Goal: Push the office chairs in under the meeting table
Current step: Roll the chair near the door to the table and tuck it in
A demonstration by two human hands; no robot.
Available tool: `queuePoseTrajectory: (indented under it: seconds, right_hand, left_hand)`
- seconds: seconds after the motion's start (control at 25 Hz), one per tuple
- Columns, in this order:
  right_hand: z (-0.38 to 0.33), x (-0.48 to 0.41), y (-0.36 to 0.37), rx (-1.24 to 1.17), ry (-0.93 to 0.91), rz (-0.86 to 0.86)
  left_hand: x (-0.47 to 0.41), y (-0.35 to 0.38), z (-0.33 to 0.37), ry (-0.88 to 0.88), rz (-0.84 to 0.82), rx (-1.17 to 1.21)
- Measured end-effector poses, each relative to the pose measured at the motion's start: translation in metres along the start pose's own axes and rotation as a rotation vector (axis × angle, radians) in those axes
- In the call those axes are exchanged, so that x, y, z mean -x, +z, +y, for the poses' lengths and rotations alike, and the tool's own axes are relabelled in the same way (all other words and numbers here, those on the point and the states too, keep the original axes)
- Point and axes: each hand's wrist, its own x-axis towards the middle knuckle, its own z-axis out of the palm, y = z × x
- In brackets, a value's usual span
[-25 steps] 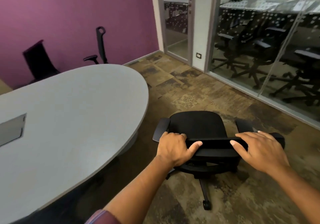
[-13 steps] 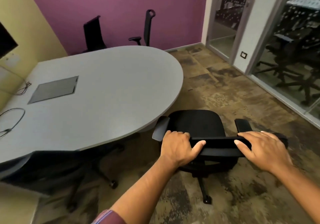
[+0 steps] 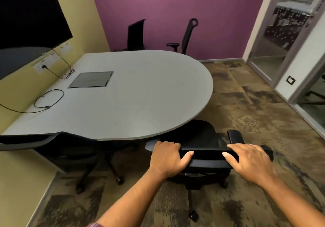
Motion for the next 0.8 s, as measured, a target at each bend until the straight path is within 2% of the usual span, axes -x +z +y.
queuePoseTrajectory:
  seconds: [0.24,0.8]
  right_hand:
    - [0.007,-0.056,0.007,-0.021,-0.131,-0.079]
    - [-0.001,-0.16,0.023,-0.036,-0.278,-0.14]
  left_hand:
    - [-0.019,-0.001,-0.011,-0.133,-0.006,-0.039]
    - [-0.063,0.004,-0.036,-0.304,-0.014,-0.062]
